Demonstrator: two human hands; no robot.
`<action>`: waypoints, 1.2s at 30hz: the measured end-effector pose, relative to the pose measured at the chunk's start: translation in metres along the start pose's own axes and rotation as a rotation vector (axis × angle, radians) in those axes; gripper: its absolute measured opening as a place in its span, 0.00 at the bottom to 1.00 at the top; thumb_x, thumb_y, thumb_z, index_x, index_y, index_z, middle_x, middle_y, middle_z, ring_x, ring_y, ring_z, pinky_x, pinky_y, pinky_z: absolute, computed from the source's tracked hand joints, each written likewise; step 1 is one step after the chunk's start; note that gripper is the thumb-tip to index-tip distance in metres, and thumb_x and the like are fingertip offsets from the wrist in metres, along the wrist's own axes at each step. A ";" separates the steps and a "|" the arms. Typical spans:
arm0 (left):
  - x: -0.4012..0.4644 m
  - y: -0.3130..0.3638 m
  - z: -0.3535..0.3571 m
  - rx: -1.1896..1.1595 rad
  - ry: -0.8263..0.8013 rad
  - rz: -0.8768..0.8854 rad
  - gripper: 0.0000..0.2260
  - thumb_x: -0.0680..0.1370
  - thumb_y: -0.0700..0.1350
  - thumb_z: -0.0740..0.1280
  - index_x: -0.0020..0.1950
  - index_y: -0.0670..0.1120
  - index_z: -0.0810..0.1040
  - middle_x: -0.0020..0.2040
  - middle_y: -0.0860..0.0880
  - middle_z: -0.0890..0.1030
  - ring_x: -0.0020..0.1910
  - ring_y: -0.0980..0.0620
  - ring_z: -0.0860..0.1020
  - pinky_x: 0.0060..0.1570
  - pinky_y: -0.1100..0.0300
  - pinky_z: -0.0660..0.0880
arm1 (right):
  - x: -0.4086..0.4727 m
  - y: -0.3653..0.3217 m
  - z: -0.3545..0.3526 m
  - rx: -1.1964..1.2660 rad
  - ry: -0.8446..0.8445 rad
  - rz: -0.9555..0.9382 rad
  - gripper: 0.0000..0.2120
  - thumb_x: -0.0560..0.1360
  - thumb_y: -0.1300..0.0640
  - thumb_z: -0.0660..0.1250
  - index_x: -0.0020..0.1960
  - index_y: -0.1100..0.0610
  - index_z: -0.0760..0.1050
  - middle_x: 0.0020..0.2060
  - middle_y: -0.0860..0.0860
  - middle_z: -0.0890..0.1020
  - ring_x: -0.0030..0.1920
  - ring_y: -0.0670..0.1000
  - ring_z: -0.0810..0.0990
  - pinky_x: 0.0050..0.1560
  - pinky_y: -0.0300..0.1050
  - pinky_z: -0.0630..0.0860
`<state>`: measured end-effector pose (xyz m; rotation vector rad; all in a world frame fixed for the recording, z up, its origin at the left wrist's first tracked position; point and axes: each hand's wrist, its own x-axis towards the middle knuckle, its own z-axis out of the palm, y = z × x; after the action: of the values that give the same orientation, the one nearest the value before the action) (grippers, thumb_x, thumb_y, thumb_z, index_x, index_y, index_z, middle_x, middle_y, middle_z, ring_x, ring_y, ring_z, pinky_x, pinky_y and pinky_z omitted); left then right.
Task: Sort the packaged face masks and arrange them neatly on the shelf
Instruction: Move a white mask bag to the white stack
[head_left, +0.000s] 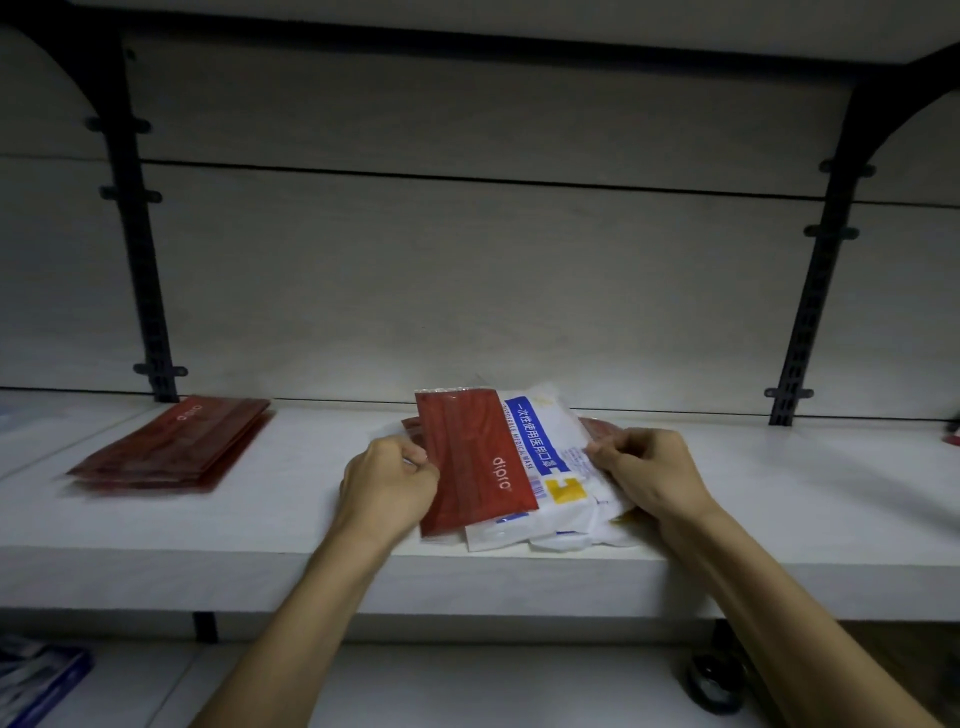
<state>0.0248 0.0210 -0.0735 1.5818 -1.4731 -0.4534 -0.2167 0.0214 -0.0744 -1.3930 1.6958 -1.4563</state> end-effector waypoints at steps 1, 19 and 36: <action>-0.001 0.001 -0.001 -0.004 0.003 -0.003 0.02 0.75 0.45 0.66 0.46 0.49 0.78 0.40 0.54 0.77 0.49 0.48 0.77 0.47 0.62 0.70 | 0.000 0.000 0.001 0.016 0.017 -0.011 0.09 0.75 0.57 0.71 0.36 0.58 0.79 0.38 0.54 0.85 0.42 0.57 0.85 0.48 0.60 0.81; 0.000 0.001 -0.003 -0.146 -0.006 -0.090 0.18 0.74 0.51 0.72 0.58 0.41 0.78 0.51 0.47 0.82 0.49 0.49 0.80 0.44 0.63 0.72 | -0.002 -0.004 -0.005 0.196 -0.048 0.030 0.14 0.68 0.55 0.78 0.50 0.61 0.82 0.40 0.50 0.86 0.40 0.53 0.86 0.50 0.54 0.82; -0.005 0.012 -0.013 -0.228 0.108 0.000 0.07 0.75 0.51 0.71 0.44 0.48 0.79 0.39 0.50 0.83 0.40 0.50 0.82 0.43 0.58 0.77 | -0.018 -0.018 -0.010 0.199 0.127 -0.207 0.11 0.75 0.52 0.70 0.53 0.53 0.72 0.43 0.50 0.84 0.37 0.48 0.85 0.38 0.44 0.82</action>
<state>0.0260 0.0317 -0.0586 1.4036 -1.2914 -0.5089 -0.2122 0.0439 -0.0594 -1.4259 1.4654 -1.8095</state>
